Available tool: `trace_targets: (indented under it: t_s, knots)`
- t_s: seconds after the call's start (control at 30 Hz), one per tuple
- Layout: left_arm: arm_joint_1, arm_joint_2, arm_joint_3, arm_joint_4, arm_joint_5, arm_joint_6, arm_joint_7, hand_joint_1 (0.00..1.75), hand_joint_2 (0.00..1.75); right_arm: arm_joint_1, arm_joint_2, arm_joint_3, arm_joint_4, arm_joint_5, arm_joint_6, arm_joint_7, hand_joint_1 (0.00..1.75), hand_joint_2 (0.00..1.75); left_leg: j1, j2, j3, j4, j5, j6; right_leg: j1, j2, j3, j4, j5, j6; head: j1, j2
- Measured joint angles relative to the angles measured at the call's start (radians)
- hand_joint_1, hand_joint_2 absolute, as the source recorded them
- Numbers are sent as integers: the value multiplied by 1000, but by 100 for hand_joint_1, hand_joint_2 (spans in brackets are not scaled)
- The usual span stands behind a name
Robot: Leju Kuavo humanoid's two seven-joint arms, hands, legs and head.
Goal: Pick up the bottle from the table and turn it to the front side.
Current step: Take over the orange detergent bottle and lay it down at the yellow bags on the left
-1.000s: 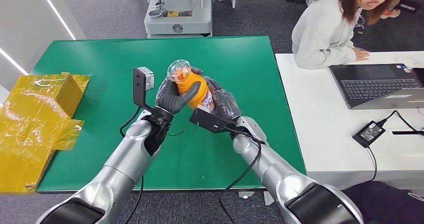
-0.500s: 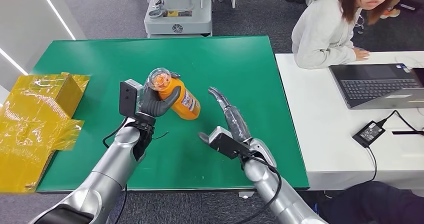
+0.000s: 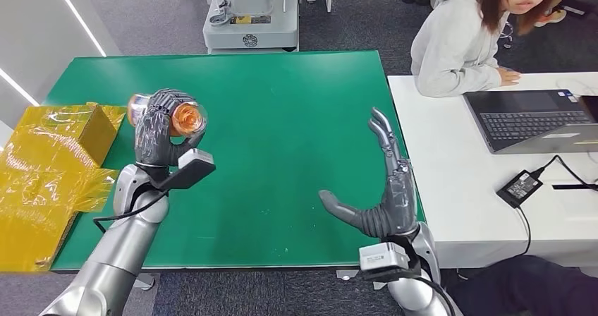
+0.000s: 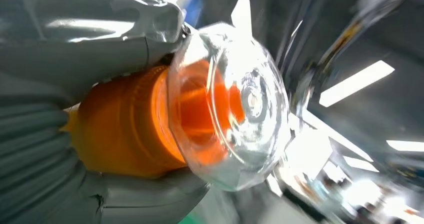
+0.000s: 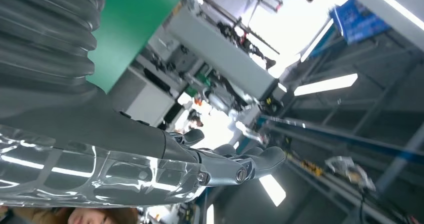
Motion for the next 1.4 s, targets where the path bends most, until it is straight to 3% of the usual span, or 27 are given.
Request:
trace_targets:
  t_s: [0.13,0.3,0.43,0.63,0.93,1.2,1.4]
  knots:
    - [28,29,-7,-37,-285,104,60,175,175,12,-26,26,-37,3,-45,0,0,175,0,0,0,0,0,0,0,0,0,0,0,0,0,0]
    - [57,56,-10,-55,-587,124,135,175,175,20,-48,51,-67,2,-73,0,0,175,0,0,0,0,0,0,0,0,0,0,0,0,0,0]
    - [76,83,-10,-66,-729,127,205,175,175,23,-56,63,-81,7,-82,0,0,175,0,0,0,0,0,0,0,0,0,0,0,0,0,0]
    - [55,133,-35,-56,-785,127,331,175,175,23,-57,65,-93,22,-77,8,0,175,0,0,0,0,0,0,0,0,0,0,0,0,0,0]
    - [-15,237,-216,-8,-790,127,613,175,175,23,-57,66,-94,37,-70,12,0,175,0,1,0,0,0,0,0,1,0,0,0,0,0,0]
    - [-16,293,-262,47,-791,127,704,175,175,27,-57,73,-93,38,-57,11,0,175,0,1,0,-1,0,0,0,1,0,0,0,0,0,0]
    - [2,297,-290,132,-792,128,766,175,175,40,-57,73,-93,39,-58,8,0,175,0,1,0,-1,0,0,0,1,-1,0,0,0,0,0]
